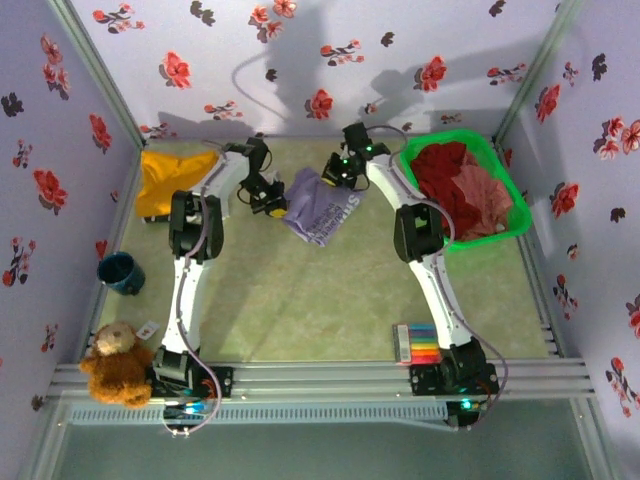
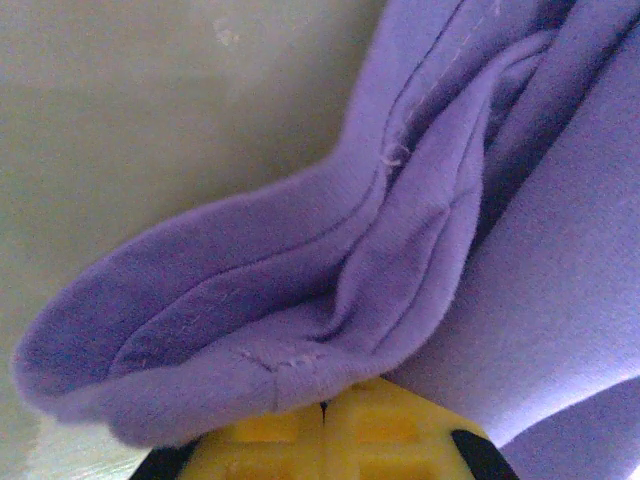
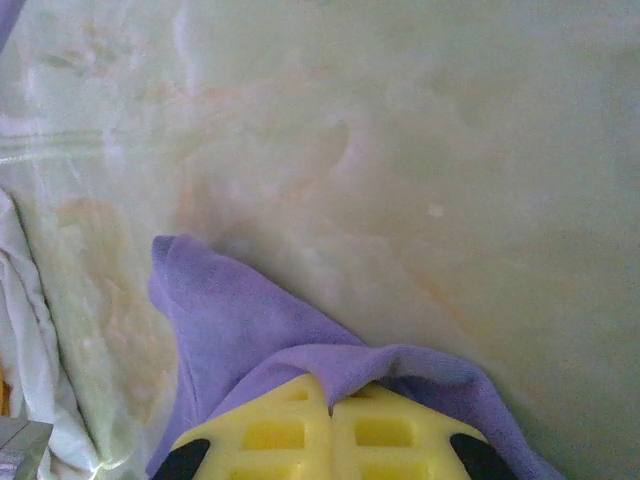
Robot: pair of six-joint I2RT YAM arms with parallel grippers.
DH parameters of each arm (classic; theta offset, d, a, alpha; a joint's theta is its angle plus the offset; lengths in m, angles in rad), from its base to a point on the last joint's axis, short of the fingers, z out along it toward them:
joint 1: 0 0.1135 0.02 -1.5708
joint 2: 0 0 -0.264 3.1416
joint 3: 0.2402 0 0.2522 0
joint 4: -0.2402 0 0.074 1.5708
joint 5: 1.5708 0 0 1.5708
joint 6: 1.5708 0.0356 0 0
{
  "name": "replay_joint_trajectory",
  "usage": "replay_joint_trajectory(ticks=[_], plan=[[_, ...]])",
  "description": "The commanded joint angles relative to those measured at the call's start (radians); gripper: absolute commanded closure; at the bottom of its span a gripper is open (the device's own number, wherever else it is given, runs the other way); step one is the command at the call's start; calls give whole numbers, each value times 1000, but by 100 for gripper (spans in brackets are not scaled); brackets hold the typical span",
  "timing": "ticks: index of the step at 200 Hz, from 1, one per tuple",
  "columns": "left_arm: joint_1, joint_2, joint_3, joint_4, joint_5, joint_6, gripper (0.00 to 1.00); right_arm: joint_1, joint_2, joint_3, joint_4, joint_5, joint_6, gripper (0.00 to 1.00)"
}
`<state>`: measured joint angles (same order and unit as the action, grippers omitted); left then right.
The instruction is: Fold and stack the t-shirts
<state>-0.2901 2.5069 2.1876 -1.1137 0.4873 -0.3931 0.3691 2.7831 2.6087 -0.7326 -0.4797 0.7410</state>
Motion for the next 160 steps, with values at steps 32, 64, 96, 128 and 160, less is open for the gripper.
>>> replay_joint_trajectory(ticks=[32, 64, 96, 128, 160], plan=[[-23, -57, -96, -40, -72, 17, 100, -1, -313, -659, 54, 141, 39, 100], [-51, -109, -188, 2, -68, 19, 100, 19, -573, -1051, 187, 205, 81, 100], [-117, -194, -353, 76, -72, 24, 100, 92, -821, -1425, 321, 220, 154, 100], [-194, -270, -506, 173, -76, -7, 100, 199, -994, -1599, 328, 294, 210, 100], [-263, -287, -563, 224, -113, -24, 100, 224, -1131, -1657, 279, 373, 244, 100]])
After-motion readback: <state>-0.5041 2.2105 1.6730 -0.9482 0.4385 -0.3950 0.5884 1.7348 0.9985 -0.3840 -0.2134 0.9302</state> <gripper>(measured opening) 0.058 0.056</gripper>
